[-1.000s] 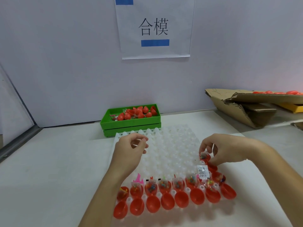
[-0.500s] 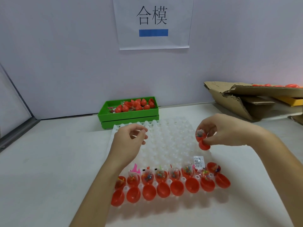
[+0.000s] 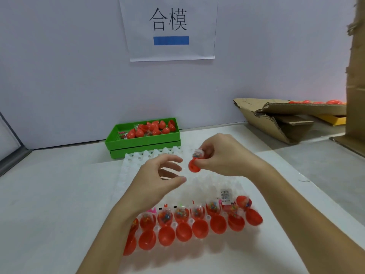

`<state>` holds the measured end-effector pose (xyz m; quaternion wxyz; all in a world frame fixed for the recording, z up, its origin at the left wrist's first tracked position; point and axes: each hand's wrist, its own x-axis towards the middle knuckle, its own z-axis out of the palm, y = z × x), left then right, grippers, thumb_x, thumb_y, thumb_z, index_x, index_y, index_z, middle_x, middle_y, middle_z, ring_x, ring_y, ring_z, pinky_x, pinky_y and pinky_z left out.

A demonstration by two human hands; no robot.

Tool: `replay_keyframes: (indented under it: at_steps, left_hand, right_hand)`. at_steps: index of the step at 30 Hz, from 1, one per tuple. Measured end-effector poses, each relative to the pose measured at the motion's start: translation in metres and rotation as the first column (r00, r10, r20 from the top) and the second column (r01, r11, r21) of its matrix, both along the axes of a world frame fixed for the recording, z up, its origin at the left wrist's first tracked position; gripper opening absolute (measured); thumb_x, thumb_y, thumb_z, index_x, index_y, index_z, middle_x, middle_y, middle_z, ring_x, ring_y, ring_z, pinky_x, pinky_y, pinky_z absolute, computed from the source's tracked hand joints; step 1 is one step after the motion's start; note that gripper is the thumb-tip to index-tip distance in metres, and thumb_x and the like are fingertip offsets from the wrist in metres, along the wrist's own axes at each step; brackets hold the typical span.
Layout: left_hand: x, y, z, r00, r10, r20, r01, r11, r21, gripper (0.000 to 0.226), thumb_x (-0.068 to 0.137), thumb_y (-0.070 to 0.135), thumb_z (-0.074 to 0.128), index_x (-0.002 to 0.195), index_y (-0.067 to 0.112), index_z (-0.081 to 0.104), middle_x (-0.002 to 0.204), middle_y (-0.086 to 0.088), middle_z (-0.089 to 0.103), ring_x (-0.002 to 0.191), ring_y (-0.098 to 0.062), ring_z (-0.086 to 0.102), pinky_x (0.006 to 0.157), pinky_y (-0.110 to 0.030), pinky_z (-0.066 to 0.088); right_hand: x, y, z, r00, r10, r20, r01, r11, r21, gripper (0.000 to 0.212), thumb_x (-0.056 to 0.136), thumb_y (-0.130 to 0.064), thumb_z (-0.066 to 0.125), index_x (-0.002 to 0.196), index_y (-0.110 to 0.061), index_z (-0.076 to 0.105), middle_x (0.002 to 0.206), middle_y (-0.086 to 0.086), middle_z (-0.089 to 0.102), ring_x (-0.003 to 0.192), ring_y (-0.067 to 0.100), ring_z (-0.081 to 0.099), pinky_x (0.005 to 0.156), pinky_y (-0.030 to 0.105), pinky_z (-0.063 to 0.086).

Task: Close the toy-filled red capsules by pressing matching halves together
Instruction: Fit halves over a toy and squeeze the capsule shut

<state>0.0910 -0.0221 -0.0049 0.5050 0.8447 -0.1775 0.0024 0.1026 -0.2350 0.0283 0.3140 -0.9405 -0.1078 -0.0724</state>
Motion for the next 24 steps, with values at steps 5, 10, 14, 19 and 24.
replay_keyframes:
  at_steps: [5,10,14,19,24]
  left_hand:
    - [0.000,-0.004,-0.001,0.995,0.084,0.048,-0.080,0.994,-0.079,0.047,0.073,0.017,0.087,0.108,0.032,0.059,0.099,0.010,0.069,0.085,-0.008,0.072,0.075,-0.023,0.059]
    - [0.003,-0.001,-0.001,0.966,0.217,0.142,-0.197,0.970,-0.144,0.021,0.082,0.014,0.079,0.096,0.022,0.064,0.084,0.004,0.073,0.072,-0.009,0.073,0.066,-0.019,0.057]
    - [0.006,0.002,0.000,0.979,0.188,0.073,-0.167,0.958,-0.235,0.018,0.087,0.010,0.074,0.102,0.015,0.065,0.088,0.000,0.074,0.073,-0.011,0.074,0.067,-0.018,0.058]
    - [0.006,0.005,0.002,0.992,0.125,0.001,-0.117,0.937,-0.328,0.016,0.090,0.010,0.071,0.105,0.012,0.067,0.084,-0.003,0.076,0.074,-0.017,0.075,0.066,-0.020,0.058]
    - [0.006,0.006,-0.001,0.990,0.142,0.003,-0.135,0.945,-0.298,0.014,0.091,0.016,0.070,0.104,0.012,0.068,0.081,-0.003,0.074,0.070,-0.017,0.073,0.066,-0.022,0.057]
  right_hand:
    - [0.006,0.042,-0.001,0.998,-0.055,-0.010,0.055,0.991,0.124,0.041,0.080,-0.044,0.076,0.064,-0.006,0.069,0.050,0.000,0.050,0.043,0.011,0.035,0.038,0.019,0.027]
    - [0.003,0.064,-0.012,0.994,-0.100,0.055,0.086,0.974,0.210,0.042,0.084,-0.044,0.073,0.067,-0.005,0.069,0.053,0.004,0.057,0.041,0.013,0.039,0.036,0.017,0.029]
    - [-0.001,0.057,-0.014,0.997,-0.072,0.023,0.058,0.926,0.372,0.024,0.096,-0.037,0.062,0.085,-0.020,0.075,0.078,-0.002,0.074,0.071,0.008,0.068,0.065,0.023,0.055]
    - [-0.001,0.043,-0.019,0.996,0.061,-0.064,-0.004,0.753,0.658,0.013,0.099,-0.013,0.059,0.106,-0.017,0.070,0.089,0.001,0.078,0.083,0.012,0.075,0.073,0.024,0.059]
    - [-0.001,0.046,-0.026,0.995,0.063,-0.072,-0.001,0.758,0.652,0.021,0.097,-0.013,0.064,0.117,-0.016,0.069,0.092,-0.001,0.078,0.081,0.010,0.074,0.072,0.022,0.059]
